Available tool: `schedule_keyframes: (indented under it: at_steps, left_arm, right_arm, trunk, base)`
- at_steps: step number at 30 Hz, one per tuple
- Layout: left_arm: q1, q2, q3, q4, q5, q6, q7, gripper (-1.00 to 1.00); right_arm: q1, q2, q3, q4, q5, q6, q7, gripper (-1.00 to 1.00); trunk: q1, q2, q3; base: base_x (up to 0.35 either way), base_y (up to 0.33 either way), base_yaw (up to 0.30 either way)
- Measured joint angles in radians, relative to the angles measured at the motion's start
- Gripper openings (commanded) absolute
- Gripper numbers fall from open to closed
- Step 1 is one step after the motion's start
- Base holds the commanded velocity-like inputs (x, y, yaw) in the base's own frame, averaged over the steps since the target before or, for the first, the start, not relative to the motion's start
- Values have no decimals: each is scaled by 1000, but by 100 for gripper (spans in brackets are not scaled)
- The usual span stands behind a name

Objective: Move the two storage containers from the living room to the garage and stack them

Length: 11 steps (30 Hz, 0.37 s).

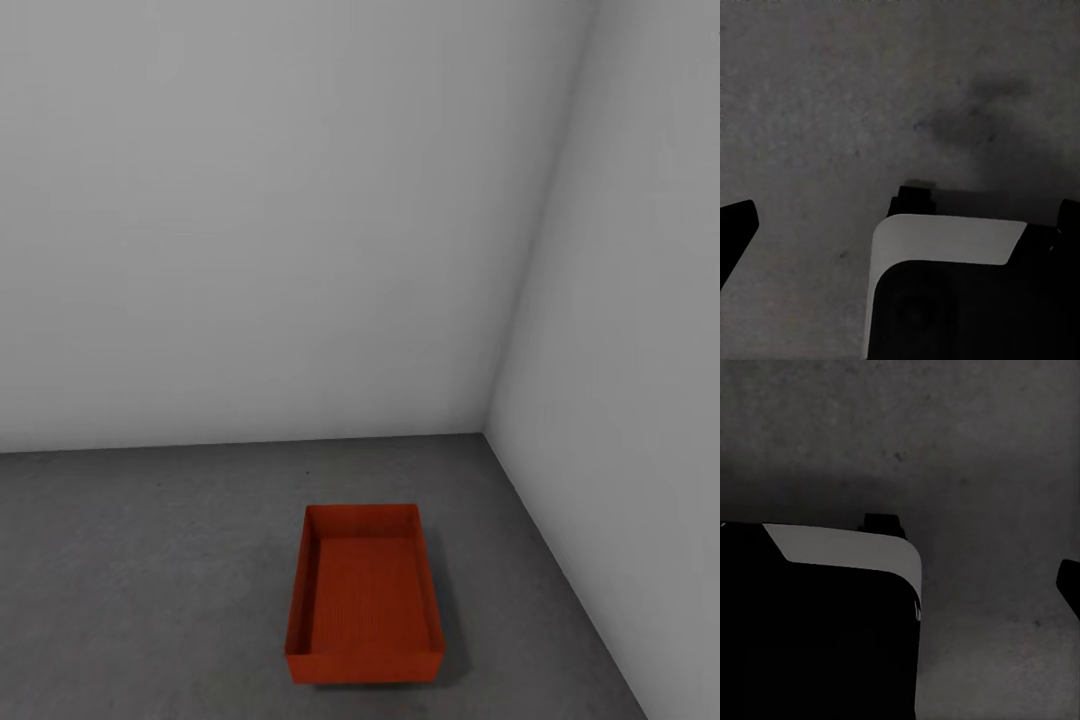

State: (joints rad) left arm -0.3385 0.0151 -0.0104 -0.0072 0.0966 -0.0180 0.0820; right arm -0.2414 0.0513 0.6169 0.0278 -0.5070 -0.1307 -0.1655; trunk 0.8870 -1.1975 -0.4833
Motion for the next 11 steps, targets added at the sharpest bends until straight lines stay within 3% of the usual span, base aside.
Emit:
schedule_keyframes:
  at_steps: [11]
  left_arm:
    - [0,0,0,-1,-2,0,0,100]
  right_arm:
    - [0,0,0,0,1,-1,0,100]
  trunk:
    - [0,0,0]
  base:
    - [0,0,0]
